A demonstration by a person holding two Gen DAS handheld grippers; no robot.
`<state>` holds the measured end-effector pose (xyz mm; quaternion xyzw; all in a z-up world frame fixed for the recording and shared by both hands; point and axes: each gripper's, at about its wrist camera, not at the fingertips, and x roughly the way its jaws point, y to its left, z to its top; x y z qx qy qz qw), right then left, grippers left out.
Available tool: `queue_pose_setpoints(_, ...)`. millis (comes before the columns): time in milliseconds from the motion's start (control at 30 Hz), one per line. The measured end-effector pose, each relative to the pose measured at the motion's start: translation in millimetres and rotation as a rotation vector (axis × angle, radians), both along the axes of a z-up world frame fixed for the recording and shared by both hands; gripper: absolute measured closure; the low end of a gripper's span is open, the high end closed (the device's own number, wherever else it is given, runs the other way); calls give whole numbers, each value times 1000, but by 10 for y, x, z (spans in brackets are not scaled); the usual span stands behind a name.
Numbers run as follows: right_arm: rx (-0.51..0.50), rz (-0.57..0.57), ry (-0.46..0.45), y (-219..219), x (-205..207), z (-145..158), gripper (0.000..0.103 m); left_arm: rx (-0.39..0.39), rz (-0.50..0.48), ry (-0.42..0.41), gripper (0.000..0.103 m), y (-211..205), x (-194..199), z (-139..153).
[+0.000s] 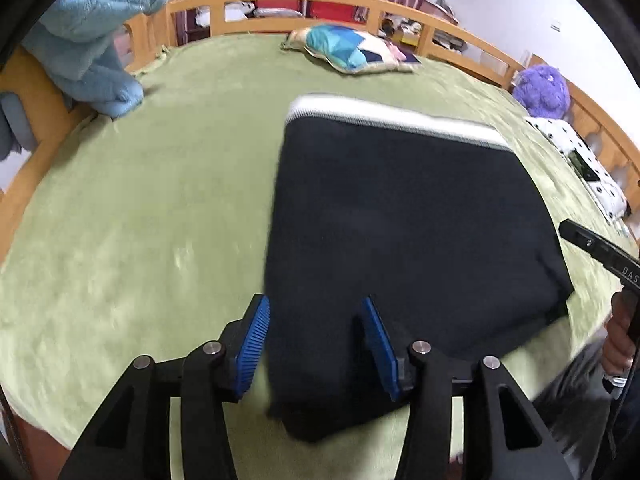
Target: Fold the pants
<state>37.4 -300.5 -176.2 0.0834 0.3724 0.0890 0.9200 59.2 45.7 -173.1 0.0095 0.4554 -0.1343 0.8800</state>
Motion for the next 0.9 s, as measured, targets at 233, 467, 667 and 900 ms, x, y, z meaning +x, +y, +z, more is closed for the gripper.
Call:
queue_pose_setpoints(233, 83, -54, 8, -250, 1028, -19, 40, -43, 10, -20, 55, -161, 618, 148)
queue_pose_setpoints(467, 311, -65, 60, -682, 1304, -269, 84, -53, -14, 59, 55, -361, 977, 52)
queue_pose_setpoints(667, 202, -165, 63, -605, 998, -308, 58, -3, 24, 71, 54, -368, 701, -154)
queue_pose_setpoints(900, 74, -133, 51, -323, 486, 60, 46, -11, 31, 28, 54, -306, 258, -21)
